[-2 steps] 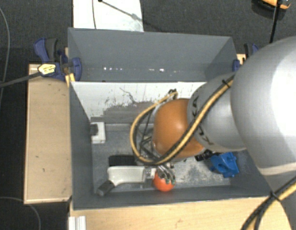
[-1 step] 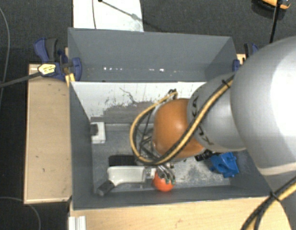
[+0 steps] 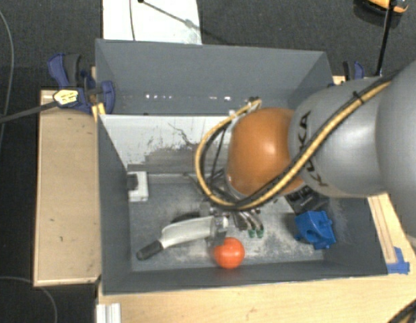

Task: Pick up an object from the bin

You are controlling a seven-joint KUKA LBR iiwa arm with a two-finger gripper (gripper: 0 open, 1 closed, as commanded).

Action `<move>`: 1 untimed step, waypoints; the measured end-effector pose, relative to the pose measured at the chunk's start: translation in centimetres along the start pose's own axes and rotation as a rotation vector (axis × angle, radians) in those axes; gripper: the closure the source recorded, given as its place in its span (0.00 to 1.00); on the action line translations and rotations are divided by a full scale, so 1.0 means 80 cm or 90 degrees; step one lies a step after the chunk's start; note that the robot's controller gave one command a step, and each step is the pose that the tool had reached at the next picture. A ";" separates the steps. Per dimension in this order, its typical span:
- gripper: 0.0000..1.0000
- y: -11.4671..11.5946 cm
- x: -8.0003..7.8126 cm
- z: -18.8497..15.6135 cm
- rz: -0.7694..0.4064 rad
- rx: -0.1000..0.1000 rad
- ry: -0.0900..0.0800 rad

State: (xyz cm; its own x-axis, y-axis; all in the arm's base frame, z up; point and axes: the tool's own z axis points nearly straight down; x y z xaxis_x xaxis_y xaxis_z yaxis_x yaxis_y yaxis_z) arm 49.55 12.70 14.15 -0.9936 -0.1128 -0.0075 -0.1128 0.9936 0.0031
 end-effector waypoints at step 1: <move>1.00 0.000 0.000 0.000 0.000 0.000 0.000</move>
Offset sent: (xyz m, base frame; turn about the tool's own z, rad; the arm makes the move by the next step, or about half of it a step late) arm -0.0043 -0.0012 0.1311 -0.0561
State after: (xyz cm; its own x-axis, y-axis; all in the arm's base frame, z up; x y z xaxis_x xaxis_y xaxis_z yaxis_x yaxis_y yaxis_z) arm 49.55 12.70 14.15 -0.9936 -0.1124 -0.0075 -0.1124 0.9937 0.0031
